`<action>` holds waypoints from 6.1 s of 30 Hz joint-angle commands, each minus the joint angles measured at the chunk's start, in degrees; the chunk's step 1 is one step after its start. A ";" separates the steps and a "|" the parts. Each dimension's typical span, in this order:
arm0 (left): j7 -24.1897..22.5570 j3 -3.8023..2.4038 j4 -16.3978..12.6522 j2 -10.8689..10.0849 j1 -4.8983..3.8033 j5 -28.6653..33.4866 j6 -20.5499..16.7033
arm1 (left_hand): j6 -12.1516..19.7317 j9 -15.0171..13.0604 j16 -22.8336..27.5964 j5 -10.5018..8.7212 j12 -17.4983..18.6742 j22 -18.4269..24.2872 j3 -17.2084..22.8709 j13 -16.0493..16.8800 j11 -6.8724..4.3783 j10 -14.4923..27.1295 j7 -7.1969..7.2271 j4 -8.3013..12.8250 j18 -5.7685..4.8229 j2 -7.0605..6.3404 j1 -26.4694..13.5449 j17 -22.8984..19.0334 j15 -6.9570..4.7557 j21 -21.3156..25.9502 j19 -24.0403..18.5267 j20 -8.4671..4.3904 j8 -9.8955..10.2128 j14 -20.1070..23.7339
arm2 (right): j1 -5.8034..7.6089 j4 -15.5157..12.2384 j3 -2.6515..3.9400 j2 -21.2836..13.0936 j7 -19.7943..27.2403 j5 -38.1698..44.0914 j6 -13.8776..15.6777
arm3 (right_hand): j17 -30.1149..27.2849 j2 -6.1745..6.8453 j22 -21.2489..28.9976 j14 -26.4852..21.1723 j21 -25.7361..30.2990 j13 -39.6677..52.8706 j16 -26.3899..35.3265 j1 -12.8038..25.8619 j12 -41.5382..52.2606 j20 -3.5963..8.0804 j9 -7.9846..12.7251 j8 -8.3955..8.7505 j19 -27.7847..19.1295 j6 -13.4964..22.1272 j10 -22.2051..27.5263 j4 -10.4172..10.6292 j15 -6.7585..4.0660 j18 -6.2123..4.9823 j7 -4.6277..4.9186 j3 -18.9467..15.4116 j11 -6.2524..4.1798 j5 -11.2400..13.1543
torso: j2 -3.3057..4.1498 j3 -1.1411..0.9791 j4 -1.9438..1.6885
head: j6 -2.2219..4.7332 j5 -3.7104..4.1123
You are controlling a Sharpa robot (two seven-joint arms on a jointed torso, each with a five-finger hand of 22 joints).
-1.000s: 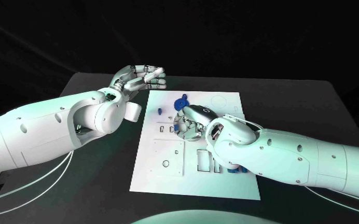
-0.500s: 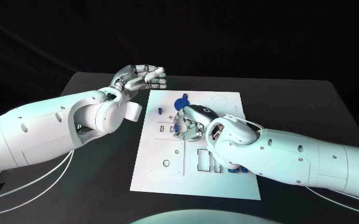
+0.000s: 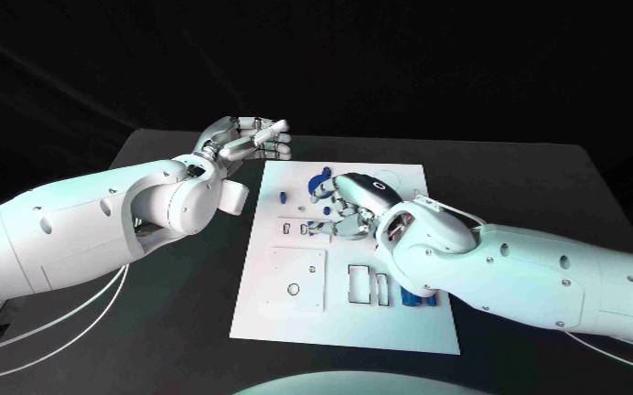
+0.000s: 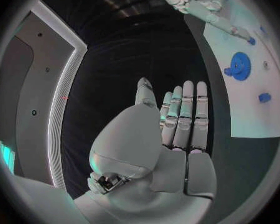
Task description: Assemble the parts on the task board
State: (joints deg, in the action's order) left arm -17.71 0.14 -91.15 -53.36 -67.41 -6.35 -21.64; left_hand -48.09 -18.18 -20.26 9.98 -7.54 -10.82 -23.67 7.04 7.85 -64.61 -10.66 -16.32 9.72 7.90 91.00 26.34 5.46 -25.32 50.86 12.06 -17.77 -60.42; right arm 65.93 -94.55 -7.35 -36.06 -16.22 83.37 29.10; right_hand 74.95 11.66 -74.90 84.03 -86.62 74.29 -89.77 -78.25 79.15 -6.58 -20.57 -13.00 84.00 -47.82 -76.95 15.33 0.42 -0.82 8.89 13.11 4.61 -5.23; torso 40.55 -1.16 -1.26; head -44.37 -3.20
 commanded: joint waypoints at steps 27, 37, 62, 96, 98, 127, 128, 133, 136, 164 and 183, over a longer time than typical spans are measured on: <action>47.77 0.63 4.81 7.07 -1.72 -44.14 28.28 | -0.16 -21.38 -67.16 4.47 -33.83 -66.64 -2.71 39.17 -7.69 -7.44 5.95 -0.29 -7.13 3.18 -9.41 61.44 -8.80 -57.93 32.71 -8.98 -7.48 -28.98 | 8.22 1.39 0.18 -16.86 8.07 -34.02 -3.14 | 15.05 -0.44 -13.08 5.97 0.73 -0.20 -0.23 -0.39 -0.16 0.29 -1.13 -1.46 3.43 -1.72 0.17 0.58 -0.38 -0.30 -0.40 2.46 -0.66 -3.02 | -4.10 -0.73 0.76 | -1.00 -1.50; 51.84 1.93 6.93 10.87 -3.02 -45.86 28.67 | -2.03 -23.12 -69.09 5.39 -47.18 -71.89 -2.93 50.47 -8.29 -10.39 6.68 -0.42 -8.12 3.11 -11.30 63.08 -9.26 -60.81 35.05 -9.41 -9.47 -29.43 | 8.37 1.99 0.18 -16.89 7.57 -33.42 -3.18 | 15.05 -0.31 -13.01 5.97 0.88 -0.29 -0.23 -0.30 -0.22 0.31 -1.17 -1.45 3.34 -1.66 0.24 0.60 -0.38 -0.34 -0.40 2.45 -0.66 -3.08 | -4.20 -1.00 0.84 | -1.57 -1.89; 55.54 3.71 11.51 16.42 -4.11 -46.31 33.55 | -1.01 -26.46 -69.74 9.51 -50.16 -73.96 -2.89 52.83 -8.47 -9.77 6.96 -0.40 -8.48 2.59 -15.97 63.66 -9.37 -61.84 35.82 -9.52 -11.49 -29.58 | 8.43 2.10 0.18 -16.65 6.82 -32.37 -3.39 | 15.05 -0.13 -12.98 5.97 0.95 -0.33 -0.23 -0.11 -0.25 0.33 -1.28 -1.54 3.30 -1.71 0.27 0.67 -0.39 -0.35 -0.43 2.44 -0.68 -3.21 | -3.95 -0.85 0.84 | -2.27 -1.93; 55.46 4.23 12.70 18.35 -4.11 -44.95 35.71 | -1.45 -27.65 -69.74 13.79 -50.56 -74.31 -2.67 53.07 -8.89 -9.57 7.49 -0.30 -8.52 3.24 -13.06 63.66 -9.68 -61.95 35.90 -9.76 -12.54 -29.58 | 8.42 2.64 0.18 -16.22 6.37 -32.26 -4.05 | 15.05 -0.06 -12.92 5.97 1.09 -0.50 -0.23 0.06 -0.37 0.36 -1.45 -1.70 3.22 -1.83 0.39 0.75 -0.43 -0.39 -0.48 2.54 -0.72 -3.56 | -3.93 -0.83 0.73 | -3.00 -1.58; 55.44 4.23 12.64 18.35 -4.11 -44.95 35.75 | -1.44 -27.68 -69.74 13.98 -50.51 -74.31 -2.66 53.02 -8.90 -9.53 7.51 -0.30 -8.52 3.27 -12.93 63.66 -9.69 -61.95 35.89 -9.77 -12.55 -29.58 | 8.42 2.66 0.18 -16.19 6.35 -32.26 -4.09 | 15.05 -0.06 -12.92 5.97 1.09 -0.50 -0.23 0.06 -0.37 0.36 -1.45 -1.70 3.22 -1.83 0.39 0.75 -0.43 -0.39 -0.48 2.54 -0.72 -3.56 | -3.92 -0.84 0.72 | -2.99 -1.54; 55.70 4.28 13.30 19.01 -4.11 -44.70 37.53 | -1.26 -27.97 -69.74 15.80 -50.45 -74.59 -2.25 52.92 -9.16 -9.38 7.79 -0.30 -8.57 4.67 -9.97 63.66 -9.90 -62.04 36.00 -9.98 -12.65 -29.58 | 8.39 2.90 0.17 -15.99 6.12 -32.24 -4.44 | 15.05 -0.13 -12.87 5.97 1.21 -0.45 -0.23 0.14 -0.35 0.39 -1.58 -1.82 3.16 -1.94 0.32 0.79 -0.47 -0.42 -0.53 2.69 -0.77 -3.73 | -3.88 -0.84 0.70 | -3.37 -1.43; 55.70 4.28 13.30 19.01 -4.11 -44.70 37.55 | -1.26 -27.97 -69.74 15.81 -50.44 -74.58 -2.25 52.91 -9.16 -9.38 7.80 -0.29 -8.57 4.68 -9.94 63.66 -9.91 -62.03 35.99 -9.98 -12.65 -29.58 | 8.39 2.90 0.17 -15.98 6.12 -32.24 -4.44 | 15.05 -0.13 -12.87 5.97 1.21 -0.45 -0.23 0.14 -0.35 0.39 -1.58 -1.82 3.16 -1.94 0.32 0.79 -0.47 -0.42 -0.53 2.69 -0.77 -3.73 | -3.89 -0.84 0.69 | -3.38 -1.42; 55.58 4.29 13.33 18.98 -4.11 -44.65 37.44 | -1.19 -28.04 -69.74 13.74 -50.29 -74.63 -1.23 52.76 -9.42 -9.30 8.08 -0.10 -8.56 5.83 -6.62 63.66 -10.13 -62.02 35.97 -10.21 -12.59 -29.58 | 8.37 2.93 0.16 -15.97 6.15 -32.23 -4.44 | 14.98 -0.17 -12.86 5.95 1.24 -0.46 -0.21 0.16 -0.35 0.41 -1.68 -1.90 3.15 -1.99 0.30 0.78 -0.50 -0.42 -0.56 2.83 -0.80 -3.84 | -3.91 -0.82 0.73 | -3.41 -1.47; 55.36 4.30 13.33 18.97 -4.11 -44.56 37.07 | -1.15 -28.07 -69.74 12.20 -50.26 -74.68 0.04 52.75 -9.60 -9.30 8.27 0.00 -8.57 6.52 -4.02 63.66 -10.30 -62.02 35.98 -10.37 -12.52 -29.58 | 8.37 2.95 0.16 -15.97 6.15 -32.22 -4.43 | 14.98 -0.17 -12.86 5.95 1.24 -0.46 -0.21 0.16 -0.35 0.41 -1.68 -1.90 3.15 -1.99 0.30 0.78 -0.50 -0.42 -0.56 2.83 -0.80 -3.84 | -3.89 -0.82 0.73 | -3.42 -1.46; 53.89 4.30 12.25 17.17 -4.10 -39.81 33.55 | -2.02 -31.72 -69.74 16.56 -49.20 -75.22 62.35 51.53 -9.61 -10.73 8.34 5.07 -8.54 -19.39 -22.54 63.66 -10.32 -61.55 35.97 -10.36 -15.17 -29.58 | 8.33 3.17 0.14 -16.16 6.09 -32.16 -4.65 | 14.98 -0.16 -12.84 5.95 1.28 -0.35 -0.21 0.16 -0.28 0.44 -1.77 -1.96 3.13 -2.03 0.19 0.76 -0.53 -0.43 -0.59 2.94 -0.83 -3.95 | -3.85 -0.87 0.68 | -3.31 -1.48; 53.10 4.38 11.78 16.22 -4.09 -40.05 30.53 | -3.29 -34.21 -69.74 21.69 -50.53 -75.55 70.83 52.55 -9.66 -12.80 8.29 17.48 -8.55 -17.80 -30.26 63.66 -10.39 -61.50 36.06 -10.51 -17.80 -29.58 | 8.30 3.24 0.13 -16.30 6.03 -32.14 -4.58 | 14.93 -0.10 -12.82 5.93 1.33 -0.39 -0.19 0.21 -0.30 0.45 -1.82 -1.99 3.10 -2.03 0.20 0.76 -0.55 -0.44 -0.60 2.97 -0.85 -4.03 | -3.83 -0.88 0.71 | -3.68 -1.74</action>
State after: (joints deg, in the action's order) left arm 36.24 4.52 -79.16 -37.21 -71.49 -45.79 9.80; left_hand -50.93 -52.31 -89.79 31.31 -57.87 -74.94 36.68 59.54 -1.84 -77.02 -2.26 -9.55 2.18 -9.97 61.20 74.90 -4.70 -87.13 83.84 1.74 -35.39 -83.95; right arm 74.27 -91.31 -7.23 -52.35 -10.14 50.60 25.21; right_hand 74.93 11.48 -74.92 84.04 -85.66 73.85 -89.77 -78.43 79.15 -6.57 -22.34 -14.62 84.00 -49.61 -76.86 15.97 0.41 -0.82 8.32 15.76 4.09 -8.87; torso 36.71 -2.04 -0.56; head -47.96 -4.91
